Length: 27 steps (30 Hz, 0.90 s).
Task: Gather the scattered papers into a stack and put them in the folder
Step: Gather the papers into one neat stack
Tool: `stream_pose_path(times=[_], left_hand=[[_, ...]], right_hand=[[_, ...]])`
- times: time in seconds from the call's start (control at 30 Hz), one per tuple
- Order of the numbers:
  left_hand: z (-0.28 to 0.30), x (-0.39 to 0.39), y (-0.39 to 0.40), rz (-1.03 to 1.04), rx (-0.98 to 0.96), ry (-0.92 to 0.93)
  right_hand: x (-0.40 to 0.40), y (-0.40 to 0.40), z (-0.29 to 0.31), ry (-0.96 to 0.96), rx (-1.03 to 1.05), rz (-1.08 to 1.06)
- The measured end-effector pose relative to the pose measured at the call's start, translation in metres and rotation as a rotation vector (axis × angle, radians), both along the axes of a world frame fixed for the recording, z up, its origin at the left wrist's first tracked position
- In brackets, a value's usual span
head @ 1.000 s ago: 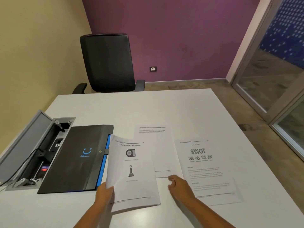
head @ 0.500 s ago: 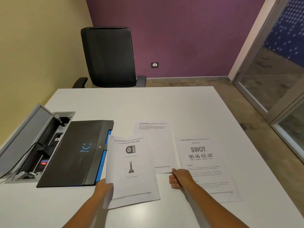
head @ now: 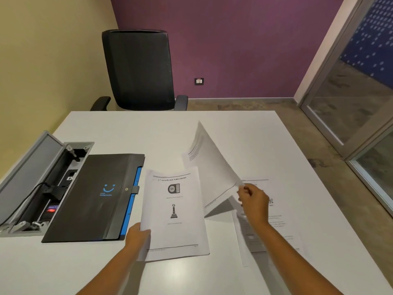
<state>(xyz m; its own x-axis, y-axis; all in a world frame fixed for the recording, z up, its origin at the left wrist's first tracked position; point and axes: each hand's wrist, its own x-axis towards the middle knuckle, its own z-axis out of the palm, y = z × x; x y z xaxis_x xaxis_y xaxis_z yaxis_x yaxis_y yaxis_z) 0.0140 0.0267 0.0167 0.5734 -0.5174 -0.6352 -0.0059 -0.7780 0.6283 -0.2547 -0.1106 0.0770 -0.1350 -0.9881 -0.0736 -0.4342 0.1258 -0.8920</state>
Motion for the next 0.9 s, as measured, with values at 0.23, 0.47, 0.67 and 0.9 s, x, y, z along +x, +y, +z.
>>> stream_pose_path(times=[0.23, 0.47, 0.67, 0.9], left_hand=[[0.014, -0.015, -0.012, 0.210, -0.195, -0.304], [0.048, -0.040, -0.031, 0.121, -0.330, 0.532], [0.031, -0.053, -0.024, 0.132, -0.275, 0.382], [0.017, -0.043, -0.013, 0.170, -0.138, 0.291]], right_hand=[[-0.014, -0.011, 0.037, -0.253, -0.104, -0.156], [0.001, 0.025, 0.013, -0.378, 0.182, -0.064], [-0.004, 0.059, -0.018, -0.197, 0.204, 0.071], [-0.037, 0.069, -0.067, 0.798, 0.406, 0.501]])
